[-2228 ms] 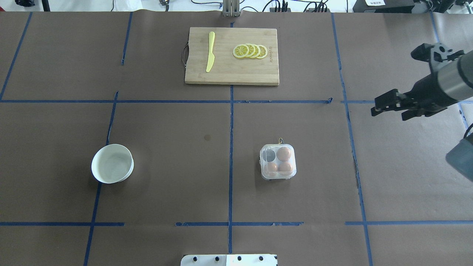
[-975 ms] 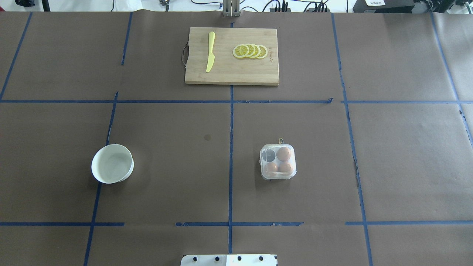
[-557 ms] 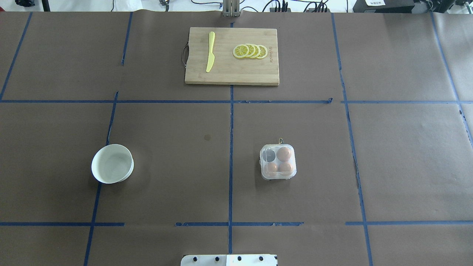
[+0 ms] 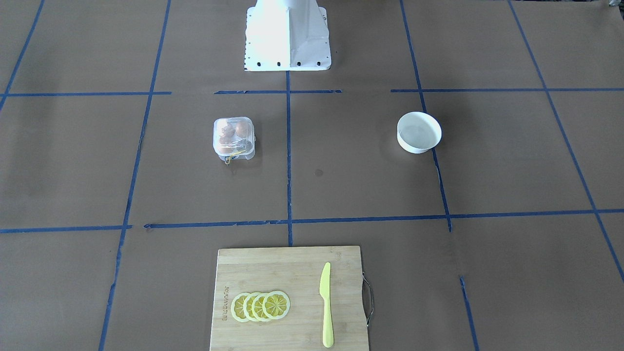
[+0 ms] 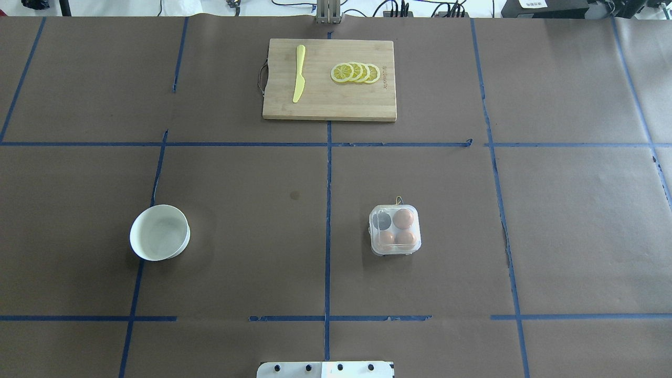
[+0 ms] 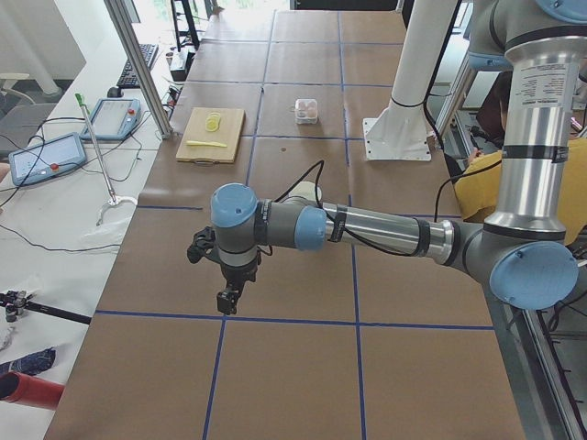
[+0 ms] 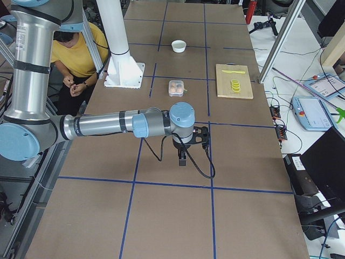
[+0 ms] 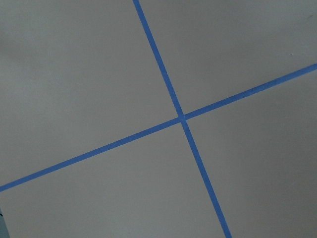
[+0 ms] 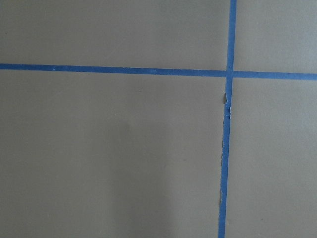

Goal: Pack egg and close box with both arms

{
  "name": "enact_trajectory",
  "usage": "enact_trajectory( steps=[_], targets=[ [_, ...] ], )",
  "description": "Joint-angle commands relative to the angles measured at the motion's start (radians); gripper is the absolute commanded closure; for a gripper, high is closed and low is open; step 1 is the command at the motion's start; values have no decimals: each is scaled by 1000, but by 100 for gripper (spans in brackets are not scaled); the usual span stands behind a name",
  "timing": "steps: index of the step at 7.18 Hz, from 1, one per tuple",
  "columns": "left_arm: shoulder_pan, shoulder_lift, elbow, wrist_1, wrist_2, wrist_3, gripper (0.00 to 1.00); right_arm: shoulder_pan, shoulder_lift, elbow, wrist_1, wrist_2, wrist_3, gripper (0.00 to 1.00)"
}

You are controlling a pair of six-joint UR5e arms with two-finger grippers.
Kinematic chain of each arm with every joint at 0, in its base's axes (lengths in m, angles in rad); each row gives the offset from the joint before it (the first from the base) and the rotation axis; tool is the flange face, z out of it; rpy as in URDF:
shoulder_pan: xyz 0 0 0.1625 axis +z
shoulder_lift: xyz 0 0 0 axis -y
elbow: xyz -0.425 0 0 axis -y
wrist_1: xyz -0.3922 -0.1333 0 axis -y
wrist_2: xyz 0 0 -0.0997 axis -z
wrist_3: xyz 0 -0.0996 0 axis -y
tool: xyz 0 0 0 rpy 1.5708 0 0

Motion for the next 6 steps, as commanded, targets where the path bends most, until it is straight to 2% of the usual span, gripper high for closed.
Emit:
enact_trajectory(
  steps=[1,6],
  targets=[
    [-1,23,1,-5,-5,-7,0,-1,23,1,-7,-67,4,0],
    [-1,24,-6,-5,-13,-7,0,-3,-5,-34,-10,-57,4,0]
  ],
)
